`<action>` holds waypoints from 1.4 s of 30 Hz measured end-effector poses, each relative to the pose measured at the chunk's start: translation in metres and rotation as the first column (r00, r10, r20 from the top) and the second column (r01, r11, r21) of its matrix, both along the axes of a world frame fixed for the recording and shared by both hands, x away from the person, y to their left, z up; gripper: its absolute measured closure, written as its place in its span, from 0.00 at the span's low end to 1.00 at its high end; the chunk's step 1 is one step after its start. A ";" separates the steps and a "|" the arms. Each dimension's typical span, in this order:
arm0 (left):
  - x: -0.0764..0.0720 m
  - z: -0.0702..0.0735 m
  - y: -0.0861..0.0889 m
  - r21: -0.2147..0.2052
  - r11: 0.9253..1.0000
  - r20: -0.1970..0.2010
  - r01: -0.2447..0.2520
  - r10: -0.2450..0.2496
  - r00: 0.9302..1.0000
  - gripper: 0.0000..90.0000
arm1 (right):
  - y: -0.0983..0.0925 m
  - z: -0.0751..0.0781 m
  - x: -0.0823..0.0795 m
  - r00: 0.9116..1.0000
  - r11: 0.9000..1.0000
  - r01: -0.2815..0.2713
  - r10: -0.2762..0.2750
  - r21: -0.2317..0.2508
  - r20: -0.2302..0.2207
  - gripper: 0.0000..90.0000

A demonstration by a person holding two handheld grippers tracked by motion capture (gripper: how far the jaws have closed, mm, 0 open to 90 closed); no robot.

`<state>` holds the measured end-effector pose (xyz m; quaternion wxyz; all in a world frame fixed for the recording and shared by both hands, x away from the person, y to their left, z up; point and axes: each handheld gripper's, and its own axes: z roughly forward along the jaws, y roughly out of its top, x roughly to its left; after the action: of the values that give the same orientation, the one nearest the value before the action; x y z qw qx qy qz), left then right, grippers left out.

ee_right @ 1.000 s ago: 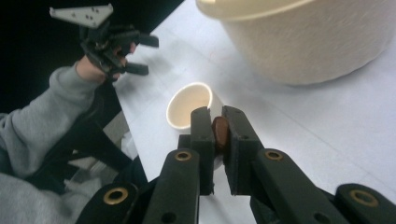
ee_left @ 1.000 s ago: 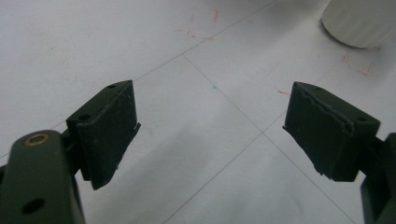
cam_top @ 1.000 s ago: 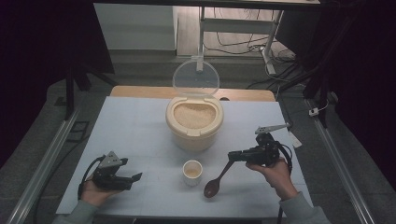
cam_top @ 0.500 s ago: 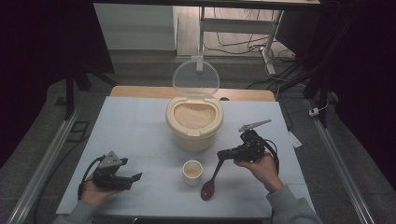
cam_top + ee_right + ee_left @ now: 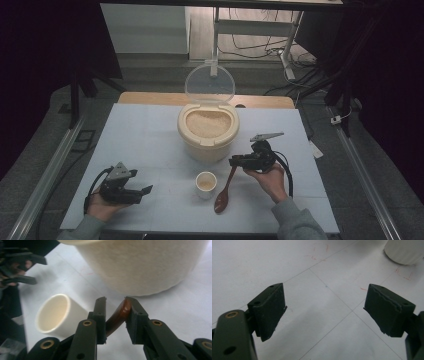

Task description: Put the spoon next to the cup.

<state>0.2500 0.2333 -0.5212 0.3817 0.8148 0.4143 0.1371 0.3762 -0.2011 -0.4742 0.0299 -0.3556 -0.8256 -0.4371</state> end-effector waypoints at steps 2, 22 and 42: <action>0.000 0.000 0.000 0.000 1.000 -0.001 0.000 0.000 1.000 0.19 | 0.000 -0.005 0.002 1.000 1.000 0.007 -0.007 -0.007 0.013 0.75; 0.000 -0.001 0.000 0.001 1.000 -0.003 0.005 -0.005 1.000 0.19 | 0.014 -0.038 0.012 0.998 0.987 0.049 -0.041 -0.152 0.056 0.63; 0.000 -0.002 -0.001 0.006 1.000 -0.006 0.009 -0.009 1.000 0.19 | 0.016 -0.044 0.014 0.980 0.972 0.109 -0.071 -0.207 0.184 0.50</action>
<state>0.2502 0.2324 -0.5236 0.3788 0.8181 0.4115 0.1342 0.3903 -0.1848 -0.5183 -0.1018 -0.3539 -0.8507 -0.3752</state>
